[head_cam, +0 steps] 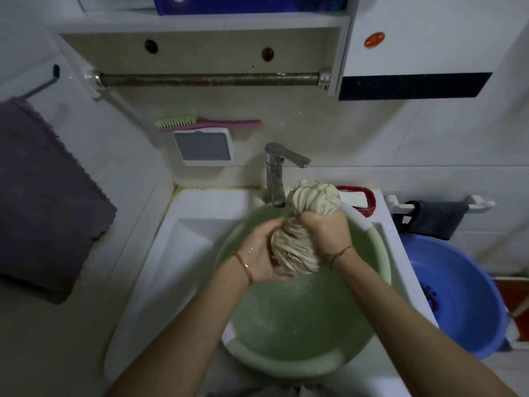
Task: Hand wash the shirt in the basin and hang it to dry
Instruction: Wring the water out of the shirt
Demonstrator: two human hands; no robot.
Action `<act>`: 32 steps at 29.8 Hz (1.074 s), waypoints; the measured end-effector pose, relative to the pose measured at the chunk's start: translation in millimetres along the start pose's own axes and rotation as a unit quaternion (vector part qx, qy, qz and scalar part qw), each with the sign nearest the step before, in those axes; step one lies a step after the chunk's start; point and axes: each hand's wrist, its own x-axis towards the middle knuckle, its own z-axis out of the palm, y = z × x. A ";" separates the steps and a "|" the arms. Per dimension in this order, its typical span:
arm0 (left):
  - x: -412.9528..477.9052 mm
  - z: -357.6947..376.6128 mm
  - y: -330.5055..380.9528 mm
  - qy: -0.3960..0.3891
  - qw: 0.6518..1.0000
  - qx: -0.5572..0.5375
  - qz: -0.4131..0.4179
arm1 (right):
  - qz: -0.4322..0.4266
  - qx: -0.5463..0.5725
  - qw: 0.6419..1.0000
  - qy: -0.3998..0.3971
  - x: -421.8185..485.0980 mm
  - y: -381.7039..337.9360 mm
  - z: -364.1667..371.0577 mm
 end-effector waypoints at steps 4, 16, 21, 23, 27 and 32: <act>-13.8 -0.7 19.8 0.006 0.997 0.008 0.072 | 0.045 0.042 0.992 -0.107 6.9 -2.5 -24.0; -54.4 25.6 63.0 -0.078 0.762 0.542 0.345 | 0.087 0.101 0.938 -0.319 16.6 -27.0 -41.5; -50.8 40.5 72.6 -0.063 0.686 0.642 0.337 | 0.123 0.112 0.917 -0.363 22.2 -29.4 -42.5; -45.6 41.3 73.7 -0.036 0.649 0.680 0.340 | 0.142 0.080 0.918 -0.361 24.2 -27.4 -45.2; -33.4 36.1 71.4 0.054 0.582 0.719 0.377 | 0.158 0.045 0.920 -0.357 22.7 -21.7 -52.2; -24.5 36.0 70.2 0.139 0.619 0.585 0.505 | 0.117 0.195 0.935 -0.271 15.3 -10.2 -48.6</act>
